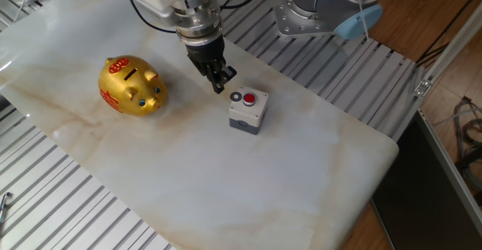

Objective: Drop coins into a piggy bank

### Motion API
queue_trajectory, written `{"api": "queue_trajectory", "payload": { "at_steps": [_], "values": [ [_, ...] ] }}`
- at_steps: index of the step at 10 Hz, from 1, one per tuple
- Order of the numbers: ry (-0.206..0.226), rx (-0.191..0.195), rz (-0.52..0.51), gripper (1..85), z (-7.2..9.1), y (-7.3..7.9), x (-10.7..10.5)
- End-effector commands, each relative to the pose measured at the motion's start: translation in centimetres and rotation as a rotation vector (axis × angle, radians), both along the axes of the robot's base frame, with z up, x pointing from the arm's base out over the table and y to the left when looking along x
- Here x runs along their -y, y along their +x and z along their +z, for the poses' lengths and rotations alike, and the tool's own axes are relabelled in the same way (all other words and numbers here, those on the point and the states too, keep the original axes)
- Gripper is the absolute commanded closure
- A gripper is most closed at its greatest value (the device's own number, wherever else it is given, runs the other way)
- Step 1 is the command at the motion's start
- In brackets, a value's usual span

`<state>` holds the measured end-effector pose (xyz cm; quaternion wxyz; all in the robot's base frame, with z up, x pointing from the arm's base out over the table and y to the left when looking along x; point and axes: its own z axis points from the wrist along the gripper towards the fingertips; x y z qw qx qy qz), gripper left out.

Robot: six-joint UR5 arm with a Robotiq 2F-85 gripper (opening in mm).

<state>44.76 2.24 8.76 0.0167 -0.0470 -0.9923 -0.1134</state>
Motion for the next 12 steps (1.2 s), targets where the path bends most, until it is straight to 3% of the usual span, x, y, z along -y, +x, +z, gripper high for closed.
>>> {"api": "queue_trajectory", "payload": {
  "at_steps": [1, 3, 4, 5, 6, 7, 8, 9, 10, 11, 12],
  "values": [
    [0.035, 0.002, 0.016, 81.3, 0.4, 0.2, -0.1],
    [0.043, 0.006, 0.036, 75.3, 0.4, 0.2, 0.0],
    [0.075, 0.031, 0.007, 75.0, 0.5, 1.1, -0.5],
    [0.059, 0.035, -0.001, 78.0, 0.3, 1.2, 0.0],
    [0.034, 0.009, -0.02, 78.7, 0.2, 0.8, 0.5],
    [-0.013, 0.004, -0.018, 80.7, -0.1, 0.8, 1.8],
    [-0.013, 0.007, -0.016, 79.3, -0.1, 0.9, 1.9],
    [-0.018, 0.029, 0.05, 80.7, -0.1, 1.0, 2.1],
    [0.026, 0.043, 0.108, 83.7, 0.2, 1.0, 1.0],
    [-0.003, 0.087, 0.13, 84.7, 0.1, 2.1, 1.4],
    [-0.075, 0.066, 0.137, 84.7, -0.1, 1.8, 2.9]
  ]
}}
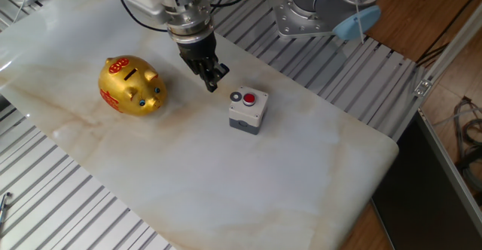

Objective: Drop coins into a piggy bank

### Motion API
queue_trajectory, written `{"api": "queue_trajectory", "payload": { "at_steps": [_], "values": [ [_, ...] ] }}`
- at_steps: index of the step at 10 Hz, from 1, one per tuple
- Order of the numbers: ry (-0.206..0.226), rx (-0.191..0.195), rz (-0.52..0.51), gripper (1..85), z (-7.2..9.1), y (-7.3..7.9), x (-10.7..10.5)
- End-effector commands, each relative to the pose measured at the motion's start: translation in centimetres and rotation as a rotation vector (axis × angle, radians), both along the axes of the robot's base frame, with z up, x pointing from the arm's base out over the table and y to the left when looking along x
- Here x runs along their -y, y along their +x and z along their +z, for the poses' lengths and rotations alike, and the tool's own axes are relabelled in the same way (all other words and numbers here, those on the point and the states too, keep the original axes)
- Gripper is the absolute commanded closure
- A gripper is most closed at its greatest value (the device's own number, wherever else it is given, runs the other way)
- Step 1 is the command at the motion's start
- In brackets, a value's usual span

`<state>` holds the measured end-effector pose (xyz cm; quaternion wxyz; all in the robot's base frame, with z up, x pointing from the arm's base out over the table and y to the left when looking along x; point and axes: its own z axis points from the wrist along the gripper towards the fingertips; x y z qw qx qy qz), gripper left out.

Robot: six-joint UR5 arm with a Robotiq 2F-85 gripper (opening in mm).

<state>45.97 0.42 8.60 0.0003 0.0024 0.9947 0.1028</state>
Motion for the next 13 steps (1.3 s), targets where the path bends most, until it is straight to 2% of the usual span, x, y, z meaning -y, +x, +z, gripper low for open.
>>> {"api": "queue_trajectory", "payload": {
  "at_steps": [1, 2, 3, 4, 5, 6, 7, 8, 9, 10, 11, 12, 13],
  "values": [
    [-0.054, 0.042, 0.081, 84.7, 0.2, 0.9, 0.9],
    [-0.049, 0.025, 0.101, 84.7, 0.2, 0.4, 0.8],
    [-0.009, -0.011, 0.065, 84.7, 0.3, -0.3, -0.3],
    [-0.083, 0.001, 0.086, 84.7, 0.0, 0.0, 1.6],
    [-0.052, 0.017, 0.091, 84.7, 0.2, 0.3, 0.8],
    [-0.037, -0.025, 0.114, 84.7, 0.3, -0.9, 0.5],
    [-0.011, -0.003, 0.067, 84.7, 0.4, -0.1, -0.4],
    [-0.024, 0.022, 0.069, 84.7, 0.4, 0.5, -0.1],
    [0.05, 0.015, 0.046, 84.7, 0.8, 0.4, -2.0],
    [0.041, 0.003, 0.069, 84.7, 0.7, 0.0, -1.8],
    [0.09, -0.006, 0.045, 84.7, 1.0, -0.1, -3.1],
    [0.046, -0.03, 0.118, 84.7, 0.6, -1.0, -2.0],
    [0.054, -0.076, 0.117, 84.7, 0.8, -2.1, -2.1]
  ]
}}
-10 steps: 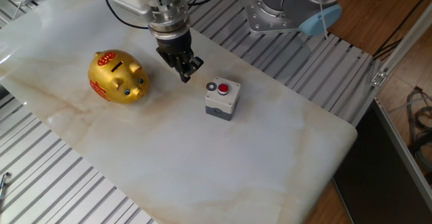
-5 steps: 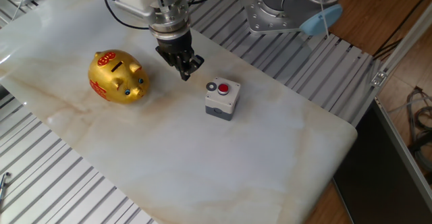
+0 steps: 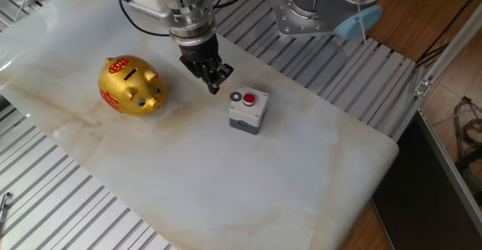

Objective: Drop coins into a piggy bank

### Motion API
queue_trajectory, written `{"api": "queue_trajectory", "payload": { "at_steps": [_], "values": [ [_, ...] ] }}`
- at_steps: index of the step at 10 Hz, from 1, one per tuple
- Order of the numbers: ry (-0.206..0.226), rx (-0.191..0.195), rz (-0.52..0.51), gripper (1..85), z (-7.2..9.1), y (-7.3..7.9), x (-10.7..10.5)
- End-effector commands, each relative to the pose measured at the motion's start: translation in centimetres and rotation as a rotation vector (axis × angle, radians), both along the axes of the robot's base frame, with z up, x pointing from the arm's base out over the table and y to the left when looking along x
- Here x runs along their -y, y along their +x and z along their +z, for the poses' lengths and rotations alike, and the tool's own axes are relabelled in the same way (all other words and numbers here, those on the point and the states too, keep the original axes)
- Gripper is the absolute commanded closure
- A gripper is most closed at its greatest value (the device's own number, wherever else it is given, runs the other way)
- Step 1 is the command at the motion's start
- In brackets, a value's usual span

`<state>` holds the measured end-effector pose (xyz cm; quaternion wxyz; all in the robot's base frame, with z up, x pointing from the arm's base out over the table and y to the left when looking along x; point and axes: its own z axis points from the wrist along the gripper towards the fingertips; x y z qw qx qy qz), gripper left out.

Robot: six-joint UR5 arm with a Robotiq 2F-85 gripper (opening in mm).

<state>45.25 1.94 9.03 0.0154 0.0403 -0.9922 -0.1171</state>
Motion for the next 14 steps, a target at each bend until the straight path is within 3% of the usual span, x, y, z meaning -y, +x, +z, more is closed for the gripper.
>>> {"api": "queue_trajectory", "payload": {
  "at_steps": [1, 2, 3, 5, 8, 11, 14],
  "values": [
    [0.023, -0.06, 0.045, 84.7, 0.3, -1.7, -0.3],
    [0.066, -0.052, 0.047, 68.0, 0.5, -1.5, -1.2],
    [0.073, -0.045, 0.057, 63.0, 0.5, -1.4, -1.3],
    [0.063, -0.043, 0.077, 63.0, 0.3, -1.5, -0.9],
    [0.084, -0.031, 0.106, 63.3, 0.0, -1.4, -0.7],
    [0.112, -0.01, 0.118, 55.3, 0.1, -0.9, -1.3],
    [0.132, -0.007, 0.119, 55.3, 0.0, -0.8, -1.6]
  ]
}}
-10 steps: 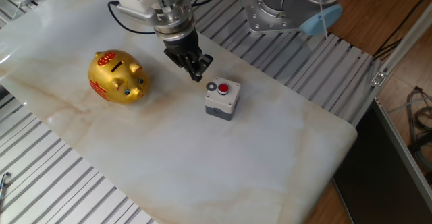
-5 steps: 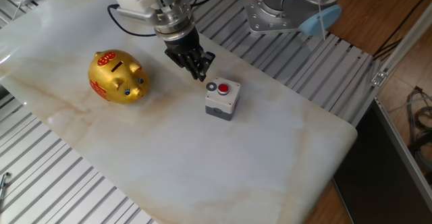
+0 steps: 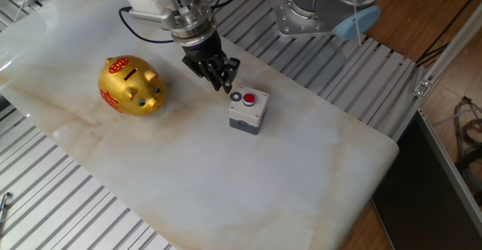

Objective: Drop coins into a piggy bank

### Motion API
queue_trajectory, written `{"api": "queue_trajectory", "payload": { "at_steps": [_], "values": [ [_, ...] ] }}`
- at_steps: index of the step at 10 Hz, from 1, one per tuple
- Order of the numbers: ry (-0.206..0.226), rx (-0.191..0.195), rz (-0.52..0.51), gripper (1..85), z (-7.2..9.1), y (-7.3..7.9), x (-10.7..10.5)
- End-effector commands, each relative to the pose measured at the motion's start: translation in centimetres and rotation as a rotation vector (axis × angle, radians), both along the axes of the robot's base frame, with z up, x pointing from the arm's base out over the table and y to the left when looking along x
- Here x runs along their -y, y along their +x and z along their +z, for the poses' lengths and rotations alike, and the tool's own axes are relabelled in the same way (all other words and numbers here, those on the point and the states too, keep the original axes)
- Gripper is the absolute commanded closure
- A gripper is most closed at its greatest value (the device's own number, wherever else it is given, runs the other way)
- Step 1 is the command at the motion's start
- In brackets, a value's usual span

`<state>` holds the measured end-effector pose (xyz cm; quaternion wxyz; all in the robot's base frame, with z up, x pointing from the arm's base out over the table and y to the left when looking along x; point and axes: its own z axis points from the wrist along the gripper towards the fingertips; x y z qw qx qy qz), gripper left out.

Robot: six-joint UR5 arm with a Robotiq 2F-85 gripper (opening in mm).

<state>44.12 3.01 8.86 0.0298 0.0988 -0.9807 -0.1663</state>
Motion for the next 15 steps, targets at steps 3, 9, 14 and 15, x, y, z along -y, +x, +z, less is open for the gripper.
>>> {"api": "queue_trajectory", "payload": {
  "at_steps": [3, 9, 14, 15],
  "values": [
    [0.045, 0.004, 0.01, 55.0, 0.2, 0.1, -0.7],
    [0.083, -0.002, 0.033, 55.3, -0.1, -0.4, -1.0],
    [0.099, -0.008, 0.046, 55.0, -0.2, -0.7, -1.3],
    [0.113, -0.01, 0.048, 55.0, -0.1, -0.8, -1.5]
  ]
}}
